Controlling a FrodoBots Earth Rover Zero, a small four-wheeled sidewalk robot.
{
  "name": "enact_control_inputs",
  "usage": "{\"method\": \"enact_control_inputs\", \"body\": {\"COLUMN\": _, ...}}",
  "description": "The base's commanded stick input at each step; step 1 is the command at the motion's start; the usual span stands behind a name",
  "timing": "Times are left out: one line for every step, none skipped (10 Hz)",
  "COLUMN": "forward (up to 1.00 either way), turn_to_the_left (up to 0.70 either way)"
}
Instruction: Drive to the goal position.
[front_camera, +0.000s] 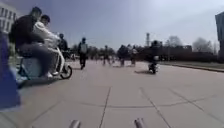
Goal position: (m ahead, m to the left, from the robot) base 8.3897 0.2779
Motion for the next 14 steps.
{"method": "enact_control_inputs", "body": {"forward": 0.85, "turn_to_the_left": 0.01}}
{"method": "enact_control_inputs", "body": {"forward": 0.85, "turn_to_the_left": 0.01}}
{"method": "enact_control_inputs", "body": {"forward": 0.85, "turn_to_the_left": 0.01}}
{"method": "enact_control_inputs", "body": {"forward": 0.85, "turn_to_the_left": 0.01}}
{"method": "enact_control_inputs", "body": {"forward": 0.85, "turn_to_the_left": 0.01}}
{"method": "enact_control_inputs", "body": {"forward": 0.85, "turn_to_the_left": 0.01}}
{"method": "enact_control_inputs", "body": {"forward": 0.85, "turn_to_the_left": -0.06}}
{"method": "enact_control_inputs", "body": {"forward": 0.85, "turn_to_the_left": -0.15}}
{"method": "enact_control_inputs", "body": {"forward": 0.85, "turn_to_the_left": -0.27}}
{"method": "enact_control_inputs", "body": {"forward": 0.85, "turn_to_the_left": -0.29}}
{"method": "enact_control_inputs", "body": {"forward": 0.85, "turn_to_the_left": -0.23}}
{"method": "enact_control_inputs", "body": {"forward": 0.85, "turn_to_the_left": -0.16}}
{"method": "enact_control_inputs", "body": {"forward": 0.85, "turn_to_the_left": -0.08}}
{"method": "enact_control_inputs", "body": {"forward": 0.85, "turn_to_the_left": 0.01}}
